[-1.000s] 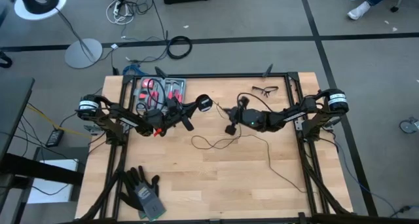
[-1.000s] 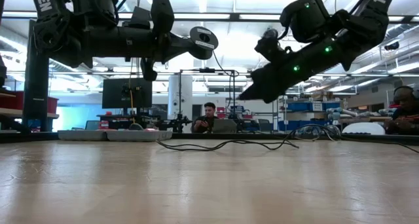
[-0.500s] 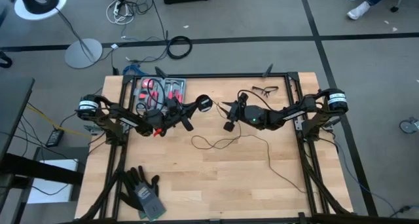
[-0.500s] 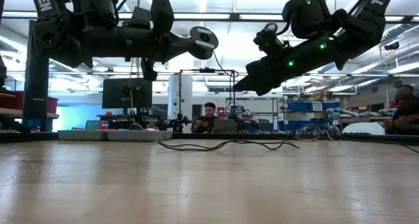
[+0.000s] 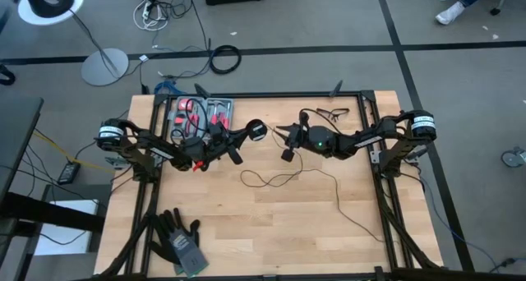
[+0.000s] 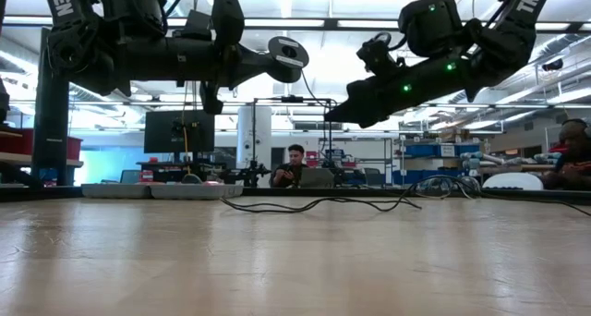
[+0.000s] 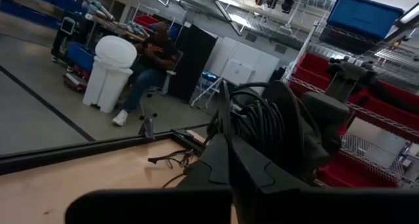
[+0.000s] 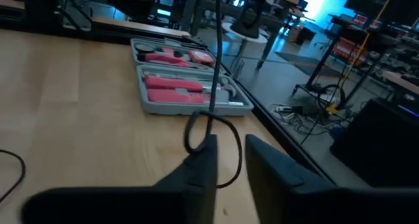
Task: Coil cords
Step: Coil the black wire on the black spool
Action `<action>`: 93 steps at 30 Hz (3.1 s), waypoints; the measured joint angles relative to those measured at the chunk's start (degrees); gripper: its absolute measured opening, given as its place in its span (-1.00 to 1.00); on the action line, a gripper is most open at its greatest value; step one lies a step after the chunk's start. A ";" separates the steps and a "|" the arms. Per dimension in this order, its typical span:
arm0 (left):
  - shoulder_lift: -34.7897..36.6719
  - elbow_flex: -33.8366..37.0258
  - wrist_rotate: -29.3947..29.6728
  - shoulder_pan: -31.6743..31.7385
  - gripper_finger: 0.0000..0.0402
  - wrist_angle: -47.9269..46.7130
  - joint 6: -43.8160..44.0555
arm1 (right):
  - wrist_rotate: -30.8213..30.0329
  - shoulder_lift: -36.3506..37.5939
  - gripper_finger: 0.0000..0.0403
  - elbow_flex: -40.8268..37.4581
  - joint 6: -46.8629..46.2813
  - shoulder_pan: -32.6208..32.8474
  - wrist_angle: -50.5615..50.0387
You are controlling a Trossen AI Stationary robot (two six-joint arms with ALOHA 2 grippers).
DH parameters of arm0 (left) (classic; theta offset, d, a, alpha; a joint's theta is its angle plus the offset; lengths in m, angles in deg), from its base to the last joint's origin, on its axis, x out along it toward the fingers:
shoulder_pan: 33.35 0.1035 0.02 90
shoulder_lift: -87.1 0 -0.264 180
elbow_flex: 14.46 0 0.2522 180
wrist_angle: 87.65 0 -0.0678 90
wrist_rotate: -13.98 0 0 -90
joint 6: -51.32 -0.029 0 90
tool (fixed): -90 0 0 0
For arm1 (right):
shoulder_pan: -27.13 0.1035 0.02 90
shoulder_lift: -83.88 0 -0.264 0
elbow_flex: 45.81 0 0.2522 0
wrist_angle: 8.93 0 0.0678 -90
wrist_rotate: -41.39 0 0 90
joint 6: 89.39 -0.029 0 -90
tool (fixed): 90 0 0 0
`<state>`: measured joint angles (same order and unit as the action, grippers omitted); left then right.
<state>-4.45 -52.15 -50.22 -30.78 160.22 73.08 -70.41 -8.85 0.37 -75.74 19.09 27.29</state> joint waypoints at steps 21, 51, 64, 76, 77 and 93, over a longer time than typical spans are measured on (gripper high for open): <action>0.00 0.04 12.29 0.04 -1.00 -4.34 6.79 | 2.34 -0.02 -0.91 -0.02 -12.83 -0.88 -8.26; 0.00 0.04 10.05 0.04 -1.00 -5.33 3.93 | 1.95 -15.80 -0.32 3.23 -6.65 -3.55 18.20; 0.00 0.04 9.93 0.04 -1.00 -4.74 3.98 | 2.04 -15.80 -0.95 5.95 -13.11 -4.02 6.89; 0.00 0.04 15.27 0.04 -1.00 -4.83 0.82 | 5.09 -16.00 -0.99 11.20 -15.48 5.16 -4.16; 0.00 0.04 16.12 0.04 -1.00 -4.83 0.23 | 5.09 -16.00 -1.00 12.03 -15.26 5.91 -6.29; 0.00 0.04 16.59 0.44 -1.00 -12.54 -4.24 | 17.76 -16.04 -1.00 24.76 -11.86 10.10 -34.17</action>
<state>-4.45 -52.10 -33.63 -30.34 147.68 68.85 -52.65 -24.89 25.13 -87.60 29.19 -6.89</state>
